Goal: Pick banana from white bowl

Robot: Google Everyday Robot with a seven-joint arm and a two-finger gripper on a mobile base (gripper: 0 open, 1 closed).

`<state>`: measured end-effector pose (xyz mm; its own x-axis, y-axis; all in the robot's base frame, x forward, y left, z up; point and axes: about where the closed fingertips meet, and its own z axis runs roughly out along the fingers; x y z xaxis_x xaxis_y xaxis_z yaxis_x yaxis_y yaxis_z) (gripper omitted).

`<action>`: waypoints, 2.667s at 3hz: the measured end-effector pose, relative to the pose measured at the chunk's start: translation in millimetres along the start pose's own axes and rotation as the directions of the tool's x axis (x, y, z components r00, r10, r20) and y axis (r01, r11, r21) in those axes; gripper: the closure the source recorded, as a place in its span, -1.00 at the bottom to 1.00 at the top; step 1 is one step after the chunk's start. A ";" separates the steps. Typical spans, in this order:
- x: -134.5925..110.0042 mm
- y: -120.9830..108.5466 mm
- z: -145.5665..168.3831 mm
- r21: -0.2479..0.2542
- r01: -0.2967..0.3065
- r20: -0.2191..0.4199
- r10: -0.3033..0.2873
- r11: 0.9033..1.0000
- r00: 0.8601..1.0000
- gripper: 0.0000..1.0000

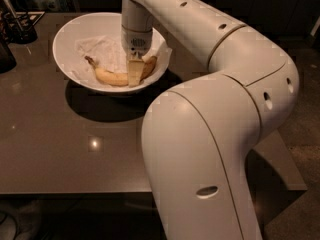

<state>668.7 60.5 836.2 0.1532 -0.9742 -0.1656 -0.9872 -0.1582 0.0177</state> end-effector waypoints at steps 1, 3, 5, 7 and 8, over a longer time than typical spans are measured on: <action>-2.2 2.6 -11.7 0.053 0.002 0.017 -0.003 0.999 1.000 1.00; -7.0 16.7 -38.2 0.123 0.022 0.037 -0.027 0.992 0.999 1.00; -6.4 59.9 -73.9 0.206 0.030 0.083 -0.049 0.978 0.995 1.00; -1.7 132.2 -105.2 0.282 -0.005 0.101 -0.024 0.959 0.995 1.00; 5.2 162.2 -112.1 0.305 -0.058 0.117 0.023 0.951 0.993 1.00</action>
Offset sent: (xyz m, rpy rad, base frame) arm -0.0307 -0.0075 0.0566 0.0623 -0.1470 0.0053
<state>514.3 11.7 948.7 0.1242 -0.9522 -0.2792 -0.9606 -0.0449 -0.2742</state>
